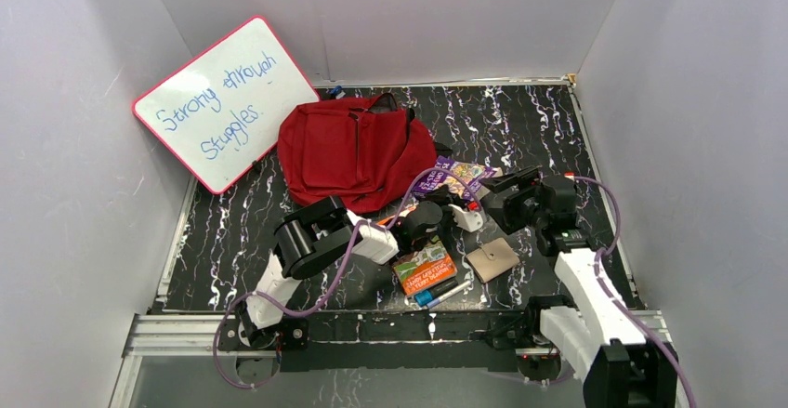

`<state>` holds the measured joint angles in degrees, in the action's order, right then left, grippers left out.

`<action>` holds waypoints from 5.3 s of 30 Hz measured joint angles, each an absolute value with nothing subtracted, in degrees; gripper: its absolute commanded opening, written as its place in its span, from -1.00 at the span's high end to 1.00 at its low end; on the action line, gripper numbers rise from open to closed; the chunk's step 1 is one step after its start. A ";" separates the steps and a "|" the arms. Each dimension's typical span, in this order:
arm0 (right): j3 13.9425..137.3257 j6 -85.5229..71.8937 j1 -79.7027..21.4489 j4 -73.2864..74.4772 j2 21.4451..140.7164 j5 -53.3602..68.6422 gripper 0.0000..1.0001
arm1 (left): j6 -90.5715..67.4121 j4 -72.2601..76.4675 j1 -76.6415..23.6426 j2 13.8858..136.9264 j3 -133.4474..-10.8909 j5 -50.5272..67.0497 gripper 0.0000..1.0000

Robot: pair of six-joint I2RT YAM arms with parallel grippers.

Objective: Pack the student bag
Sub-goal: Pick up the book from the center of the board, then place the book in the student bag.

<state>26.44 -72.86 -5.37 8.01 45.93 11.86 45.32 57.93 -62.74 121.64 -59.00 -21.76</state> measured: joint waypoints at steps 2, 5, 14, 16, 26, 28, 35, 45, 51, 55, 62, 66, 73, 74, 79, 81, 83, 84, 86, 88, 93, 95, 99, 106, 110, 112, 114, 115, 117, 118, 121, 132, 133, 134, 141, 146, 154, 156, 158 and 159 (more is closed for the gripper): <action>26.37 -73.34 -5.37 6.02 49.63 11.99 -0.75 | 45.32 57.93 -62.74 121.64 -59.00 -21.76 1.00; 26.35 -73.52 -5.37 2.59 55.13 12.29 -0.57 | 45.28 57.93 -62.74 121.64 -59.00 -21.85 1.00; 26.37 -73.78 -5.37 -6.13 64.49 16.10 0.03 | 45.12 58.24 -62.98 121.64 -58.67 -22.09 1.00; 26.37 -73.71 -5.37 -6.94 64.49 16.36 0.24 | 45.12 58.35 -63.09 121.64 -58.57 -22.06 1.00; 26.79 -70.46 -5.37 -6.74 64.16 16.03 1.00 | 41.82 57.93 -63.83 118.74 -54.43 -19.86 -0.37; 27.90 -68.36 -5.37 -4.71 63.55 15.05 1.00 | 39.07 55.29 -64.29 115.00 -52.58 -18.57 -0.50; 32.84 -57.36 -5.30 3.95 57.39 5.76 1.00 | 20.01 36.21 -65.01 94.04 -53.30 -15.79 -0.57; 33.28 -50.94 -5.26 7.77 54.22 3.44 1.00 | -8.54 -6.04 -46.54 98.02 -86.72 -16.27 -0.59; 32.93 -50.35 -5.26 7.90 53.71 4.25 1.00 | -13.23 -22.46 -39.75 111.02 -106.10 -19.20 -0.59; 32.69 -50.11 -5.21 8.29 53.19 4.67 1.00 | -14.41 -27.16 -39.83 116.62 -110.69 -17.41 -0.59; 31.14 -49.84 -5.19 9.32 50.81 4.71 1.00 | -14.66 -32.03 -40.18 122.04 -115.90 -18.85 -0.57; 30.85 -49.74 -5.19 9.34 50.57 4.75 1.00 | -13.87 -32.95 -40.18 123.50 -118.21 -21.80 -0.47; 30.26 -49.69 -4.93 9.30 50.09 4.99 1.00 | -10.96 -33.32 -40.18 126.98 -121.01 -25.93 -0.04; 30.22 -49.69 -4.93 9.34 49.95 4.97 1.00 | -10.63 -33.41 -40.18 127.50 -121.32 -26.15 0.04; 30.22 -49.71 -4.93 11.05 48.86 4.69 1.00 | -9.17 -34.92 -40.18 129.78 -122.74 -25.04 0.70; 30.39 -49.67 -4.93 12.62 47.44 4.45 1.00 | -8.62 -35.35 -40.18 129.78 -123.00 -23.97 0.91; 31.00 -49.21 -4.95 14.81 45.47 4.12 1.00 | -8.21 -35.70 -40.16 129.67 -123.52 -23.11 1.00; 31.55 -48.90 -4.97 15.99 44.73 3.92 1.00 | -7.94 -35.97 -40.14 129.47 -123.63 -22.74 1.00; 33.15 -47.79 -4.99 18.46 43.55 3.49 1.00 | -7.64 -36.67 -40.05 128.66 -123.63 -21.91 1.00; 35.16 -46.65 -4.99 21.06 42.92 2.76 1.00 | -7.31 -37.47 -39.94 127.37 -123.63 -21.17 1.00; 40.34 -45.84 -4.99 23.57 42.06 3.27 1.00 | -6.37 -39.18 -39.77 121.05 -123.20 -20.18 1.00; 42.13 -45.95 -4.99 23.22 41.63 4.23 1.00 | -6.13 -39.38 -39.68 117.49 -122.37 -19.79 1.00; 43.72 -47.07 -4.99 20.10 41.50 7.94 1.00 | -5.69 -39.42 -39.07 109.58 -119.24 -18.09 1.00; 43.59 -52.25 -4.99 11.18 43.68 17.37 1.00 | -5.28 -37.71 -37.67 99.88 -109.73 -14.41 1.00; 43.33 -54.78 -4.99 6.55 45.01 20.82 1.00 | -5.08 -36.01 -37.21 98.30 -105.56 -12.73 1.00; 43.35 -55.42 -4.99 5.43 45.74 21.50 1.00 | -5.08 -35.57 -37.17 98.06 -104.18 -12.27 1.00; 43.38 -55.75 -4.99 5.32 46.59 21.87 1.00 | -5.15 -34.98 -37.10 98.06 -103.46 -11.79 1.00; 43.38 -55.83 -4.99 5.43 46.98 21.91 1.00 | -5.23 -34.70 -37.06 98.06 -103.22 -11.51 1.00; 43.38 -56.21 -4.99 5.93 48.10 21.87 1.00 | -5.58 -34.28 -36.95 98.06 -102.98 -11.22 1.00; 43.38 -56.45 -5.02 6.26 48.58 21.76 1.00 | -5.78 -34.15 -36.91 98.06 -102.98 -11.07 1.00; 43.18 -57.12 -5.19 6.61 50.04 21.26 1.00 | -6.26 -33.52 -36.86 98.04 -102.98 -10.50 1.00; 42.83 -59.22 -11.55 0.49 65.10 20.60 1.00 | -6.44 -33.04 -36.84 98.04 -103.13 -7.75 1.00; 43.03 -59.35 -12.67 0.38 66.26 20.18 1.00 | -6.44 -33.10 -36.84 98.04 -103.24 -7.66 1.00; 43.51 -59.51 -13.80 0.27 67.59 19.68 1.00 | -6.44 -33.08 -36.84 98.04 -103.37 -7.66 1.00; 47.27 -59.88 -17.50 -4.45 75.55 19.46 1.00 | -6.00 -33.58 -36.84 98.06 -105.89 -7.51 1.00; 51.11 -59.94 -18.72 -9.58 83.74 21.10 1.00 | -5.93 -33.74 -36.80 98.06 -106.80 -7.03 1.00; 59.68 -61.63 -21.47 -13.72 95.98 24.18 1.00 | -5.54 -33.93 -36.80 98.10 -106.87 -6.59 1.00; 62.11 -61.95 -22.50 -14.41 98.28 24.80 1.00 | -5.50 -33.93 -36.80 98.13 -106.89 -6.59 1.00; 63.96 -62.54 -23.49 -15.33 100.09 25.30 1.00 | -5.48 -33.98 -36.80 98.19 -106.98 -6.57 1.00; 64.69 -62.81 -23.86 -15.75 100.90 25.52 1.00 | -5.48 -33.93 -36.80 98.24 -107.00 -6.55 1.00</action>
<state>64.69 -62.81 -23.86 -15.75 100.90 25.52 -5.48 -33.93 -36.80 98.24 -107.00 -6.55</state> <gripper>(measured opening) 0.285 0.020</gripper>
